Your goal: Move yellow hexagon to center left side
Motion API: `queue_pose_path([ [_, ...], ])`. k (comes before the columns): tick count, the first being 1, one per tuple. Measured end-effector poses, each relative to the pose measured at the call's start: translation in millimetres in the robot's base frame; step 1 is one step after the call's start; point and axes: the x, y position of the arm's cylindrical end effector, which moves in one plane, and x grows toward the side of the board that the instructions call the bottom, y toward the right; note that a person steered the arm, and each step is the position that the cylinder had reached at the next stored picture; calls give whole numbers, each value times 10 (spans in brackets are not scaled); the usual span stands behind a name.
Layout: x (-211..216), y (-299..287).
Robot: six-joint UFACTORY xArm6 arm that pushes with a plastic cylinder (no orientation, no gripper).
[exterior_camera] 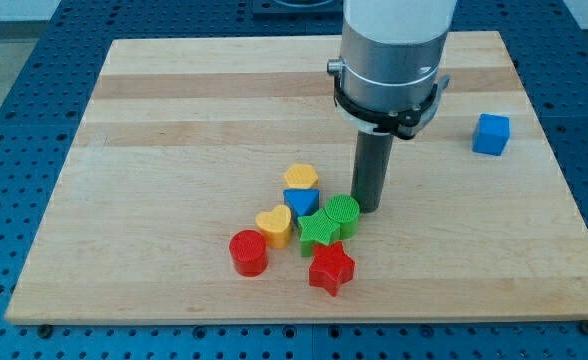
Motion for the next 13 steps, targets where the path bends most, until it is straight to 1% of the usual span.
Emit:
queue_pose_path([
  [4, -124, -151],
  [7, -152, -648],
  [9, -366, -903],
  [10, -428, -1154],
  [13, -434, -1758],
])
